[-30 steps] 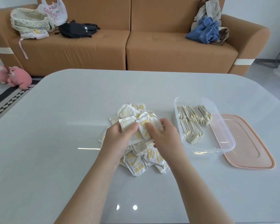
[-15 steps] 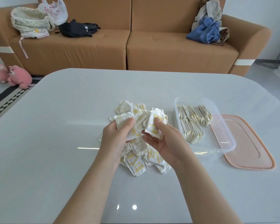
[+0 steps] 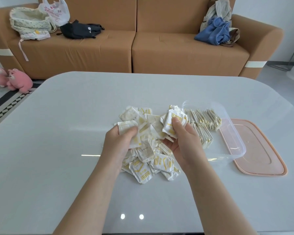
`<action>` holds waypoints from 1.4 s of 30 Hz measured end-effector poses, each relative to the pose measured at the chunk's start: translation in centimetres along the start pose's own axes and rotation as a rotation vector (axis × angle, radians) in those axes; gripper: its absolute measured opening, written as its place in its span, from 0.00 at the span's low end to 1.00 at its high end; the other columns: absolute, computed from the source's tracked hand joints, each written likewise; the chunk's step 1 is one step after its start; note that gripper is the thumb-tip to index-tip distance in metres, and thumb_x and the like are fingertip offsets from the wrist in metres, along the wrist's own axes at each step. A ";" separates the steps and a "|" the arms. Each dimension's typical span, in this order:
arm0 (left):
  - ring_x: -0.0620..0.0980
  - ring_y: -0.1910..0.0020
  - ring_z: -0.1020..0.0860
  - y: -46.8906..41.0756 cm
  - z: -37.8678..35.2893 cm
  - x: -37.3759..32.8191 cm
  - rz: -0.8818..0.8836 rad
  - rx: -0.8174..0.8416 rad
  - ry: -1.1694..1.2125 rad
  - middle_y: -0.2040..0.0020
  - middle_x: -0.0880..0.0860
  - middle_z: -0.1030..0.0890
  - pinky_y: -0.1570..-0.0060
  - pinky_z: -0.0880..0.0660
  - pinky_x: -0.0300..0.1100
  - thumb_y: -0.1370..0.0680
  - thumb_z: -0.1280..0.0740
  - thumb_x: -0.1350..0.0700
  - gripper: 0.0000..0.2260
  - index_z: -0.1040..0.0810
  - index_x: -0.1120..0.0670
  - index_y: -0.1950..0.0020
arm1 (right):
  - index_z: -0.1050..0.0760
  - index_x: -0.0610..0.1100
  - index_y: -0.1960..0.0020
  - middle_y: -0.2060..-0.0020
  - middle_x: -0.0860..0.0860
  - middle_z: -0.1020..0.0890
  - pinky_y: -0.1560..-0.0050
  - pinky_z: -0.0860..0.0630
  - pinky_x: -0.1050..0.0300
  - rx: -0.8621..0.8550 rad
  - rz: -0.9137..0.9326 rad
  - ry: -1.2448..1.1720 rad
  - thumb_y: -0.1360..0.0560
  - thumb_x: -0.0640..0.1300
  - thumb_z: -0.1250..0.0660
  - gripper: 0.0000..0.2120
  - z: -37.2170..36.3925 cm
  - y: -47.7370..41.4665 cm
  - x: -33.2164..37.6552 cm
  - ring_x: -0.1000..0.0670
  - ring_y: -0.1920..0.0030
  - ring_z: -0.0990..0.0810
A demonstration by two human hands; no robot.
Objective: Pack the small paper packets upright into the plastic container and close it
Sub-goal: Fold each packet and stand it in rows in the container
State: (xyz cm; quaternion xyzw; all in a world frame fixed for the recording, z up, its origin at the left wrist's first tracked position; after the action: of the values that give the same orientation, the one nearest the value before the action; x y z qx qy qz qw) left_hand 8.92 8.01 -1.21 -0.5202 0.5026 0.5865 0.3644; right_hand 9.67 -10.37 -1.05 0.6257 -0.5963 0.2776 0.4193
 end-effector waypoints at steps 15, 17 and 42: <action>0.50 0.54 0.16 1.4 -2.9 -0.1 -0.116 0.259 -0.339 0.56 0.51 0.14 0.48 0.20 0.52 0.24 0.30 0.55 0.02 0.17 0.50 0.53 | 0.25 0.40 0.46 0.60 0.47 0.18 0.52 0.21 0.50 0.071 -0.071 0.215 0.20 0.41 0.38 0.06 -0.3 0.1 -1.3 0.50 0.60 0.19; 0.49 0.55 0.16 1.4 -2.8 0.0 -0.107 0.250 -0.341 0.57 0.50 0.14 0.49 0.20 0.51 0.24 0.30 0.54 0.03 0.17 0.50 0.53 | 0.24 0.41 0.47 0.60 0.47 0.18 0.53 0.21 0.50 0.060 -0.066 0.244 0.21 0.41 0.36 0.05 -0.1 0.0 -1.3 0.50 0.60 0.18; 0.41 0.68 0.18 0.7 -1.0 0.6 0.015 0.036 0.040 0.62 0.48 0.16 0.73 0.25 0.35 0.25 0.29 0.59 0.03 0.19 0.56 0.52 | 0.26 0.48 0.44 0.50 0.47 0.18 0.51 0.22 0.53 0.037 0.046 0.456 0.20 0.40 0.41 0.09 -1.5 0.4 -1.6 0.50 0.52 0.18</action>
State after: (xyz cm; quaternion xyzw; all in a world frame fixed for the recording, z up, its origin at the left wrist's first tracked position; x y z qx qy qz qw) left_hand 8.36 6.79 -1.60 -0.5212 0.5241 0.5698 0.3590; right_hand 9.27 -8.23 -1.60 0.5405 -0.4950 0.4322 0.5254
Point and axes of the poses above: each hand's wrist, its own y-axis away from the middle knuckle, its own z-axis out of the back of the hand, x = y × z, the point moved 9 cm from there along -y, towards the middle knuckle
